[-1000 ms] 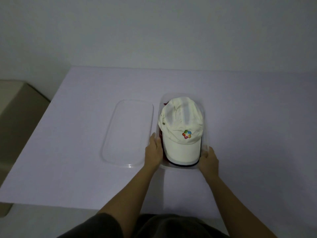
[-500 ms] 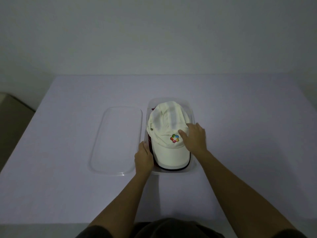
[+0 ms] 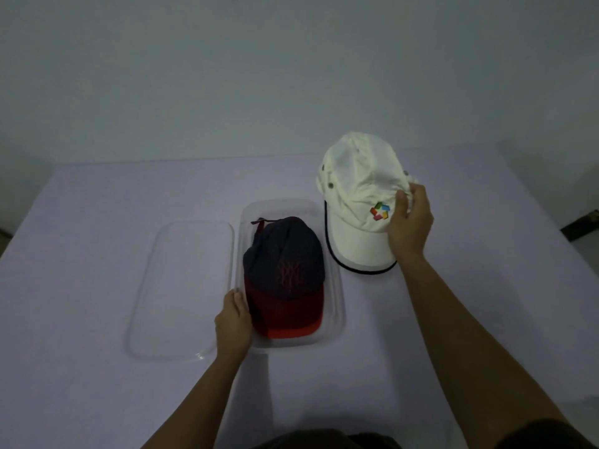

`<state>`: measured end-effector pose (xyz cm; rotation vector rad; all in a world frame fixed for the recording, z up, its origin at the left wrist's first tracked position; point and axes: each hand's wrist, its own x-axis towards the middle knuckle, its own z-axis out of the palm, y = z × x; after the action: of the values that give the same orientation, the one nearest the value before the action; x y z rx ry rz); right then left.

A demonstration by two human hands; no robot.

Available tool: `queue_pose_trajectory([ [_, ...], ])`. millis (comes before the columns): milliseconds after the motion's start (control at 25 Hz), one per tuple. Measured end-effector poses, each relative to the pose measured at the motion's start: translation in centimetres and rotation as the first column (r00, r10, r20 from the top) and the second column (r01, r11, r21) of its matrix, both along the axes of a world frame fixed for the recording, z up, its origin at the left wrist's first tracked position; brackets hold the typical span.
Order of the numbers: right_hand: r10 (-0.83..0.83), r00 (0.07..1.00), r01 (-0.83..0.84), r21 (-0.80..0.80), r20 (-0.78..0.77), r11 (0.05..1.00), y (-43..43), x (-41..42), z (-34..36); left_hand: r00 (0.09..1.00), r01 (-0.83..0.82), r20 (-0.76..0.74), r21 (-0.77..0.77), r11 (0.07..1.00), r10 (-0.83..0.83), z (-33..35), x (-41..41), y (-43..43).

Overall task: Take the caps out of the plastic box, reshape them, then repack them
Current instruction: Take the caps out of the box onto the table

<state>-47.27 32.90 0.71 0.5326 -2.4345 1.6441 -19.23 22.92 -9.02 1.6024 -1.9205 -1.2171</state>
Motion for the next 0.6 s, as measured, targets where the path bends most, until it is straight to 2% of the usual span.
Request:
queue_pose_trajectory([
  [120, -0.080, 0.996, 0.075, 0.130, 0.038, 0.989, 2.6, -4.5, -2.8, 1.000, -0.009, 0.017, 0.007, 1.000, 0.009, -0.8, -0.1, -0.1],
  [320, 0.015, 0.986, -0.071, 0.332, 0.168, 0.941, 1.6, -7.5, -5.8, 1.000, -0.021, 0.010, 0.023, 1.000, 0.020, -1.8, 0.1, -0.5],
  [600, 0.040, 0.963, -0.130, 0.331, 0.266, 0.934, -0.2, -9.4, -7.2, 0.998, -0.051, -0.028, 0.083, 0.995, 0.053, -1.8, -0.1, -0.5],
])
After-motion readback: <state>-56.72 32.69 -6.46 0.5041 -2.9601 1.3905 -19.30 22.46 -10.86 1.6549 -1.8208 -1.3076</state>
